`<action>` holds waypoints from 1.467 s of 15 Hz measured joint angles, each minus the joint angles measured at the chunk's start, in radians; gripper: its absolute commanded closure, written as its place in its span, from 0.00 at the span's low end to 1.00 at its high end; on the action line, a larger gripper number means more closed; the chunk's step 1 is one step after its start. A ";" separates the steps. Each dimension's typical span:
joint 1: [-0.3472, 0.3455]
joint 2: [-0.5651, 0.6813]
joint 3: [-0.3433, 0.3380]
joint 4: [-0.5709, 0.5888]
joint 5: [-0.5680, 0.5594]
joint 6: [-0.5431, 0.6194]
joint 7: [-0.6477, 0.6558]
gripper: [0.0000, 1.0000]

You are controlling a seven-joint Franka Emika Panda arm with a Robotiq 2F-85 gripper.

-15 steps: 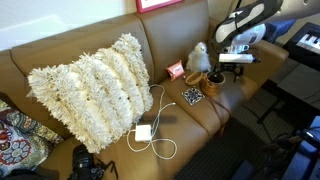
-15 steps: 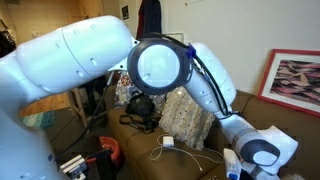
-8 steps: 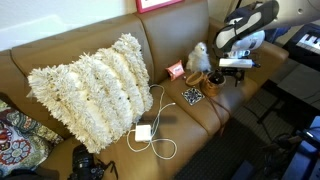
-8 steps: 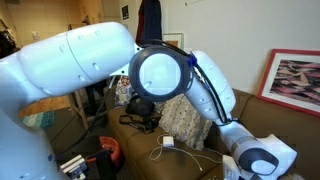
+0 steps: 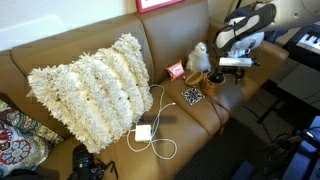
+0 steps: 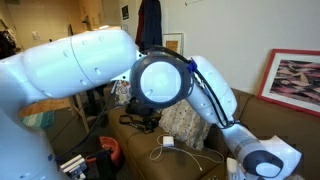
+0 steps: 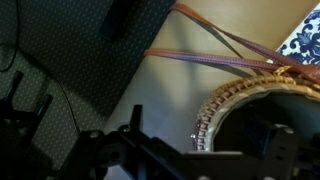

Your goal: Move the brown bag to the left side of the sofa

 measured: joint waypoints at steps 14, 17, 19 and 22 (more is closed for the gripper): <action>0.000 0.145 0.000 0.123 0.000 -0.010 0.005 0.00; 0.002 0.145 0.000 0.124 0.000 -0.009 0.005 0.00; 0.004 0.145 0.000 0.124 0.000 -0.009 0.005 0.00; 0.006 0.145 0.000 0.124 0.000 -0.009 0.005 0.34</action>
